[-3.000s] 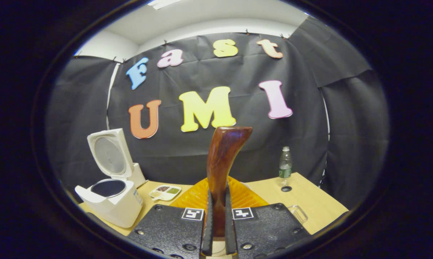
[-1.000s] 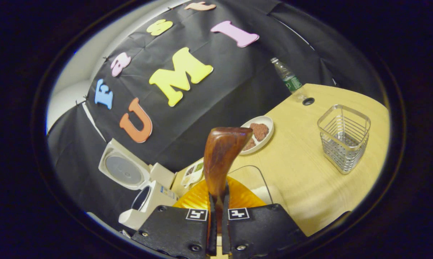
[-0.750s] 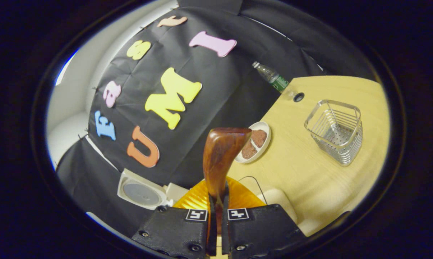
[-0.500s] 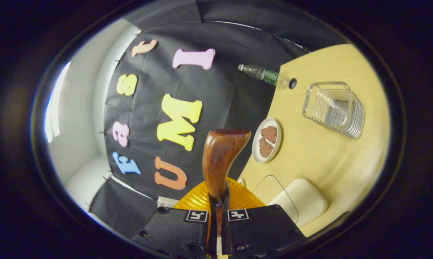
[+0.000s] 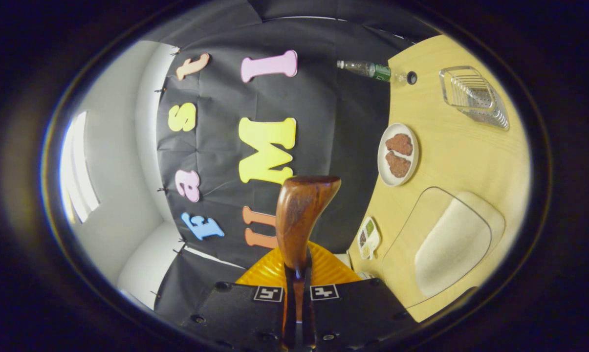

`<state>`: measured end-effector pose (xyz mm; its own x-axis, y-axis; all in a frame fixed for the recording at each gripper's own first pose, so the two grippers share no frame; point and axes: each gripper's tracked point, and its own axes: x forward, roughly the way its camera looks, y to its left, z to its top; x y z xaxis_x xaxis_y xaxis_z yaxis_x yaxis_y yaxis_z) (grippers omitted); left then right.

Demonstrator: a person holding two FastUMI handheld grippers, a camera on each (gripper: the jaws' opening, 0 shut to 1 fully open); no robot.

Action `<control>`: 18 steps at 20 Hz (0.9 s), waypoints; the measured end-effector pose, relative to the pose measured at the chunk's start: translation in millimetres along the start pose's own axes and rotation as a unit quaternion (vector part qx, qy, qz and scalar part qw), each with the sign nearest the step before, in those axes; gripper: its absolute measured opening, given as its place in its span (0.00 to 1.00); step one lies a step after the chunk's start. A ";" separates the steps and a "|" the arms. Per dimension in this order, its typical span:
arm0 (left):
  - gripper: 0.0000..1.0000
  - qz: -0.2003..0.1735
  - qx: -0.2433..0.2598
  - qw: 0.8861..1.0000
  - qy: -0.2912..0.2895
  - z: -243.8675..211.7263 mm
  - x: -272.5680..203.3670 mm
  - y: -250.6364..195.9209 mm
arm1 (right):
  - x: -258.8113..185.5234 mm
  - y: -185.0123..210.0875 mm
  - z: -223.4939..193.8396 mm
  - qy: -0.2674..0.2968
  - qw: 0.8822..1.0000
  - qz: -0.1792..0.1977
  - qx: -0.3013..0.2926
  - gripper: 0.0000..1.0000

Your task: Close the left gripper, press the button to open the rice cooker; take a wooden spoon from the chopstick holder with the right hand, scoop a spoonful of rice and pour it into the rice cooker, then put the wooden spoon back into the chopstick holder.

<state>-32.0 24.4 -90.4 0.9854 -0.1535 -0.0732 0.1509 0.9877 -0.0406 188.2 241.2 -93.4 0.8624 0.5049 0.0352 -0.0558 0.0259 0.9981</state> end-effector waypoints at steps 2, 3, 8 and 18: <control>0.94 0.004 -0.002 1.000 -0.003 4.1 -6.5 5.4 | 20.2 6.3 -18.9 0.012 1.000 -0.003 -0.013 0.07; 0.94 0.007 -0.002 1.000 -0.003 5.4 -7.9 11.1 | 29.7 10.9 -29.1 0.017 1.000 -0.006 -0.021 0.04; 0.94 0.023 -0.007 1.000 -0.017 15.0 -20.9 28.4 | 91.0 24.7 -73.4 0.040 0.994 -0.027 -0.103 0.06; 0.94 0.039 -0.020 0.999 -0.014 7.8 -32.1 50.6 | 186.2 60.1 -176.5 0.077 0.918 -0.019 -0.389 0.10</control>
<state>-55.3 79.6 -82.4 0.9960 -0.0739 -0.0498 0.0700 0.9947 -0.0759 256.6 488.9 -35.8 0.7927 0.6060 -0.0659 -0.4218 0.6233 0.6585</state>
